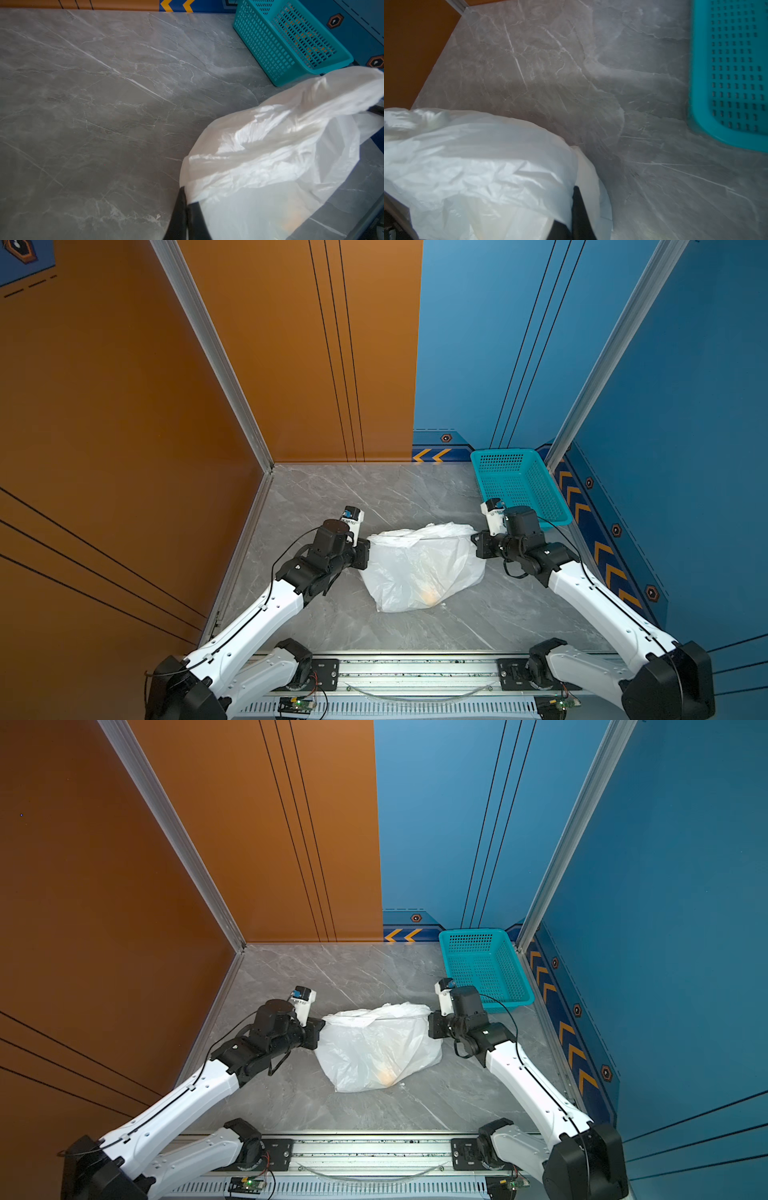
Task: Untie the knot of the plastic bag and take out the fruit
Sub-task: Untie the plastic bag at the center of the table, then open the plastic bag at the center of the table.
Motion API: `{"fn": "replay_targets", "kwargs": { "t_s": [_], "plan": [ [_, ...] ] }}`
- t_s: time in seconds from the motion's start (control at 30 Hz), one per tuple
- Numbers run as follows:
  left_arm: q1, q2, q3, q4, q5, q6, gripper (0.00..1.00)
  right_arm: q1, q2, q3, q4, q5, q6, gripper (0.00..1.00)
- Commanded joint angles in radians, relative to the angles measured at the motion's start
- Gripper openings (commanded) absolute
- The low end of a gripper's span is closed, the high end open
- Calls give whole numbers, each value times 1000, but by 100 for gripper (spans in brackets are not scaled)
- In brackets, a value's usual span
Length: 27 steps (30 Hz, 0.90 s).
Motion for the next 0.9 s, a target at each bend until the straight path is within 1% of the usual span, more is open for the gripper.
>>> {"fn": "replay_targets", "kwargs": {
  "t_s": [0.0, 0.07, 0.17, 0.2, 0.23, 0.27, 0.3, 0.4, 0.5, 0.57, 0.63, 0.73, 0.8, 0.87],
  "plan": [
    [69, -42, -50, 10, -23, -54, 0, -40, -45, -38, -76, 47, 37, 0],
    [94, -56, -77, 44, 3, -79, 0, -38, -53, -48, -81, 26, 34, 0],
    [95, -59, -88, 77, 46, -81, 0, -13, -55, -39, -109, 23, 9, 0],
    [90, -59, -84, 95, 53, -76, 0, 0, -60, -30, -122, 28, -6, 5],
    [85, -62, -80, 117, 56, -69, 0, 13, -65, -17, -134, 29, -23, 12],
    [77, -65, -73, 124, 61, -57, 0, 36, -75, -1, -148, 36, -46, 23],
    [67, -66, -64, 126, 62, -44, 0, 64, -87, 21, -165, 55, -72, 36],
    [44, -65, -31, 125, 63, 4, 0, 172, -110, 91, -215, 154, -151, 67],
    [35, -55, -10, 127, 67, 22, 0, 276, -100, 156, -247, 226, -226, 90],
    [31, -45, -2, 133, 68, 37, 0, 341, -71, 192, -262, 288, -257, 100],
    [30, -38, 1, 138, 65, 48, 0, 371, -23, 227, -269, 325, -263, 100],
    [29, -36, 1, 155, 62, 55, 0, 391, 64, 284, -268, 321, -268, 100],
    [29, -38, 0, 165, 66, 58, 0, 429, 129, 329, -265, 351, -278, 100],
    [29, -39, -3, 177, 67, 59, 0, 437, 198, 374, -265, 358, -290, 100]
  ]
}}
